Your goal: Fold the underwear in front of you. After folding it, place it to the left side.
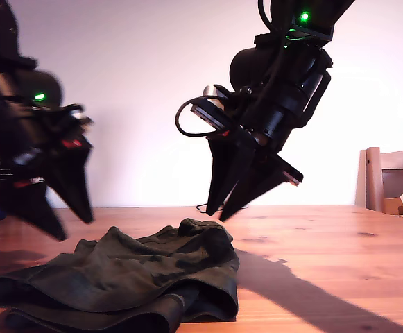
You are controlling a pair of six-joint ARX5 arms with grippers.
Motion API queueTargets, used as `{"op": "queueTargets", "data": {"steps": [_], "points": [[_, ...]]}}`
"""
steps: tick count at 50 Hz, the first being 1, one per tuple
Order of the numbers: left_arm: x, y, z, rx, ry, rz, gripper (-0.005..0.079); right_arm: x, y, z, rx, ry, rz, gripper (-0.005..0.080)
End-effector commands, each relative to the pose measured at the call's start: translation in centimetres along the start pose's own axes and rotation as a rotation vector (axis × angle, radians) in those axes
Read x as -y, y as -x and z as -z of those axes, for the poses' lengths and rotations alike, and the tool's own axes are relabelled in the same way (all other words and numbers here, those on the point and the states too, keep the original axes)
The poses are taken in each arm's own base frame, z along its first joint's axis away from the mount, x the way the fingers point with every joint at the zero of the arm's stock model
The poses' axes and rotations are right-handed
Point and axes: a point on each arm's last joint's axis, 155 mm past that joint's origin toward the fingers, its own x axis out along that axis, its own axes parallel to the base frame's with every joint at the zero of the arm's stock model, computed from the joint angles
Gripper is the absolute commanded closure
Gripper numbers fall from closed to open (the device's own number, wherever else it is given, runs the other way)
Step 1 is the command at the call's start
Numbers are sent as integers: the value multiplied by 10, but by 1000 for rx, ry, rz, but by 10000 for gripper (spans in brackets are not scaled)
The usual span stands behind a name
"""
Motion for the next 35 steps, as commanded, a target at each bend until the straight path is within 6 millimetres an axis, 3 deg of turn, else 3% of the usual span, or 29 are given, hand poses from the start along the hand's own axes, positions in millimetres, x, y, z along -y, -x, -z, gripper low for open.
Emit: {"op": "queueTargets", "data": {"steps": [1, 18, 35], "points": [[6, 0, 2, -4, 7, 41, 298, -8, 10, -5, 27, 16, -3, 429], [10, 5, -8, 43, 1, 97, 319, -4, 11, -16, 73, 10, 20, 429], [9, 22, -13, 132, -22, 96, 341, 4, 24, -2, 233, -4, 80, 429]]}}
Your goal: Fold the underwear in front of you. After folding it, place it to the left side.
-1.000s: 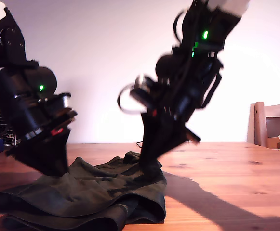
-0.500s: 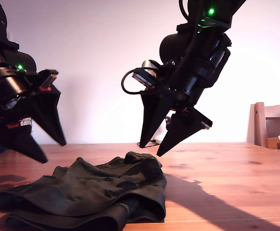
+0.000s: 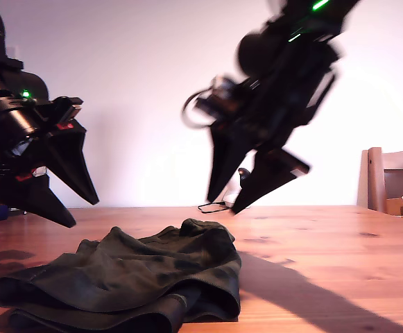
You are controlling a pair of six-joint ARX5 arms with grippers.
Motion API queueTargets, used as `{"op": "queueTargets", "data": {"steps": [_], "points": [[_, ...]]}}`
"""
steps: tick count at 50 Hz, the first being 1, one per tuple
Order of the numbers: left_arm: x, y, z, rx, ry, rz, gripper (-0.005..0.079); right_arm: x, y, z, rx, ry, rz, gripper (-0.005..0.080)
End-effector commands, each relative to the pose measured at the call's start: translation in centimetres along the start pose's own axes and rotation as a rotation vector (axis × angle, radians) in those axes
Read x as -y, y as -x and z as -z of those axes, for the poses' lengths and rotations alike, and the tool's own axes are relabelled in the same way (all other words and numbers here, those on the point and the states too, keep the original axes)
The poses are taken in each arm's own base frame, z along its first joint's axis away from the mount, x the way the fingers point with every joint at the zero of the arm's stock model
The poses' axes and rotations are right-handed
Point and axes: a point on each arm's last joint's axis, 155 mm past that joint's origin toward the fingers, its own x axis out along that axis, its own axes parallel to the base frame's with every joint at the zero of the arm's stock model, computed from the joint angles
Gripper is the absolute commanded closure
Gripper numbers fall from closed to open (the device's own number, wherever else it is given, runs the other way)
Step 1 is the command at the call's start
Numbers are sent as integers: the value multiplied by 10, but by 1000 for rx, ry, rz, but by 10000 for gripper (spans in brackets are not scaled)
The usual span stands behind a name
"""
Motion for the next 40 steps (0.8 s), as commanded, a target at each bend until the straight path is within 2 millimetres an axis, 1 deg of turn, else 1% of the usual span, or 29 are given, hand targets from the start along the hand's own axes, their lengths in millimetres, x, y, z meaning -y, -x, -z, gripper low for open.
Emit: {"op": "queueTargets", "data": {"steps": [1, 4, 10, 15, 19, 26, 30, 33, 37, 40], "points": [[5, 10, 5, 36, -20, 0, 341, -2, 6, 3, 48, 3, 0, 429], [5, 15, 7, 62, -28, -6, 341, -5, 12, 3, 100, 16, -6, 429], [3, 24, 9, 124, -18, -18, 341, -6, 21, 5, 184, -12, -7, 429], [1, 32, 13, 177, -20, -28, 341, -5, 22, 12, 220, -37, -6, 429], [0, 33, 20, 205, -2, -32, 341, -2, 18, 21, 225, -77, -14, 429], [-8, 23, 42, 193, 29, -30, 340, 4, 4, 47, 182, -139, -23, 429], [-12, 14, 56, 168, 53, -23, 334, 2, -1, 59, 158, -164, -49, 429], [-12, 9, 62, 160, 81, -6, 330, 0, -3, 63, 150, -180, -67, 429], [-7, 7, 69, 140, 125, 29, 330, -7, -3, 66, 133, -200, -103, 428], [-4, 7, 72, 127, 144, 42, 326, -10, -3, 67, 123, -217, -120, 411]]}}
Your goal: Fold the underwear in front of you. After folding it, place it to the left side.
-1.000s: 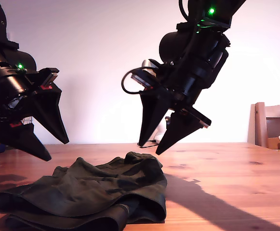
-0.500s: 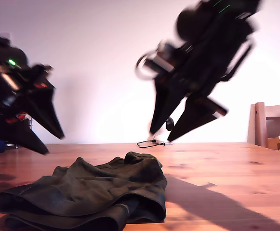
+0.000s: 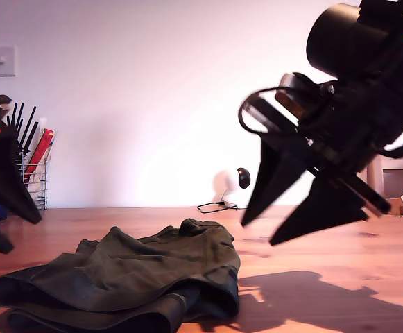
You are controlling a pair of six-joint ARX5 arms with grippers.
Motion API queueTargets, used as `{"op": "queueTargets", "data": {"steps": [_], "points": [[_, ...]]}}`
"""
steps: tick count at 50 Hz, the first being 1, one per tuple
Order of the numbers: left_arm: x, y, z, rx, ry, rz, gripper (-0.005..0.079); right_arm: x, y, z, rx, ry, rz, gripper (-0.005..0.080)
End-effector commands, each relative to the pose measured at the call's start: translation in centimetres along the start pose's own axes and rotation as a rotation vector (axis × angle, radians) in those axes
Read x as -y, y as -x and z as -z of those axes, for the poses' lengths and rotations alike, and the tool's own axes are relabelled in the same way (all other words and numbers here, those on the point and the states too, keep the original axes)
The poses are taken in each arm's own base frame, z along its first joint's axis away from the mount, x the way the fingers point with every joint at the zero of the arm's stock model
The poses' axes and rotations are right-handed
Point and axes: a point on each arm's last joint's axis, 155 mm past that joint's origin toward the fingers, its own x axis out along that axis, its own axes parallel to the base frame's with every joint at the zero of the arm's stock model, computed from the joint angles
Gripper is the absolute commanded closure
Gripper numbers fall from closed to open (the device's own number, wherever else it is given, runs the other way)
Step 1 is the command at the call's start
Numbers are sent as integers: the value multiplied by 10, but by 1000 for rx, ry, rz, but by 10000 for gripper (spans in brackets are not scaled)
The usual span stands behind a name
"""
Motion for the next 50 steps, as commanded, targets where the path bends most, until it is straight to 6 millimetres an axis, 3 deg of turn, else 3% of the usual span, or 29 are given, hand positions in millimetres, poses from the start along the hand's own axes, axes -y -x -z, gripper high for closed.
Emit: {"op": "queueTargets", "data": {"steps": [1, 17, 34, 50], "points": [[1, -1, 2, -7, 17, 10, 324, -4, -2, 4, -15, -13, -19, 401], [-4, -1, 14, -52, 52, -19, 292, 0, -2, 11, -44, -54, -7, 324], [-8, -14, 24, -110, 77, -11, 292, 1, -13, 21, -96, -98, -31, 323], [-7, -33, 31, -162, 78, 5, 292, 0, -18, 17, -85, -100, -44, 323]]}}
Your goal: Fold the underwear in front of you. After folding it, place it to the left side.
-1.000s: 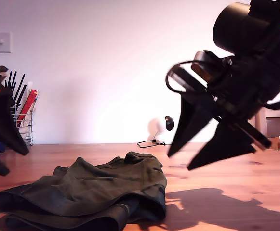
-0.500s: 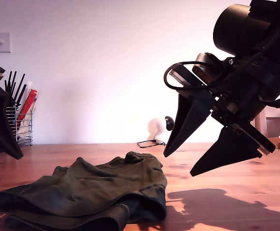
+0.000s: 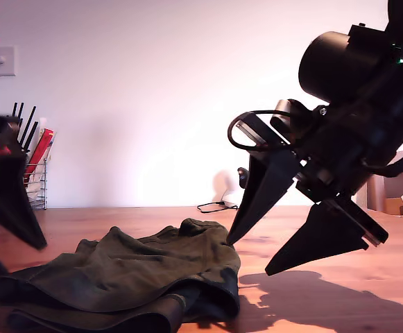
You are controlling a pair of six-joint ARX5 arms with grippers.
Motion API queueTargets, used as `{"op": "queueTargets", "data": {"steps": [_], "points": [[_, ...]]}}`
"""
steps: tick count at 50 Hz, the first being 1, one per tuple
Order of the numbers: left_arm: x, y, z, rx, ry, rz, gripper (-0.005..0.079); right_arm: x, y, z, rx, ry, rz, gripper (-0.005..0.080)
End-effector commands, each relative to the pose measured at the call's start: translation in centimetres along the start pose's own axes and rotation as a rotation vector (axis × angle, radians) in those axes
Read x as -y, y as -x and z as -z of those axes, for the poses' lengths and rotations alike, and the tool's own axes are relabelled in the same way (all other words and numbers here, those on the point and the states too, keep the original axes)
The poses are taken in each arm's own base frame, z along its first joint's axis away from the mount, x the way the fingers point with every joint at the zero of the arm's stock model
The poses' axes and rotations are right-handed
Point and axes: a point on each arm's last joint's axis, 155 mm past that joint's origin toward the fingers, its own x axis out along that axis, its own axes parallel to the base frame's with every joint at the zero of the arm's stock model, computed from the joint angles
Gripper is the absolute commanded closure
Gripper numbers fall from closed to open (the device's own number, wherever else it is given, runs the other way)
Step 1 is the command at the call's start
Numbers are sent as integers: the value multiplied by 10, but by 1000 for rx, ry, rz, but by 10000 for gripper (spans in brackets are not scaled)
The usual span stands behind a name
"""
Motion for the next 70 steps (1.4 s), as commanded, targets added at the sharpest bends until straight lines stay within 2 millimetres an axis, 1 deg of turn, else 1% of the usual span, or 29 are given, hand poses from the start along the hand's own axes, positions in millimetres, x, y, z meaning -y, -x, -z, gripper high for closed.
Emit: {"op": "queueTargets", "data": {"steps": [1, 11, 19, 23, 34, 53, 65, 70], "points": [[-5, -10, 7, -41, 23, -2, 292, -2, -1, 2, -4, 0, -8, 323], [-15, -20, 13, -75, 27, -48, 292, -2, -1, 2, -6, -2, -7, 323], [-13, -24, 10, -68, 19, -47, 292, 3, -6, 6, -25, -24, 2, 324], [-10, -26, 10, -71, 5, -45, 292, 5, -13, 11, -50, -32, -4, 324], [-2, -33, 12, -83, -13, -41, 292, -4, -27, 18, -89, -55, -64, 324], [5, -40, 17, -106, -49, -45, 292, -17, -37, 24, -111, -49, -105, 330], [8, -43, 22, -125, -64, -51, 296, -23, -44, 24, -100, -26, -117, 378], [9, -45, 25, -137, -69, -57, 296, -21, -47, 26, -109, -32, -114, 383]]}}
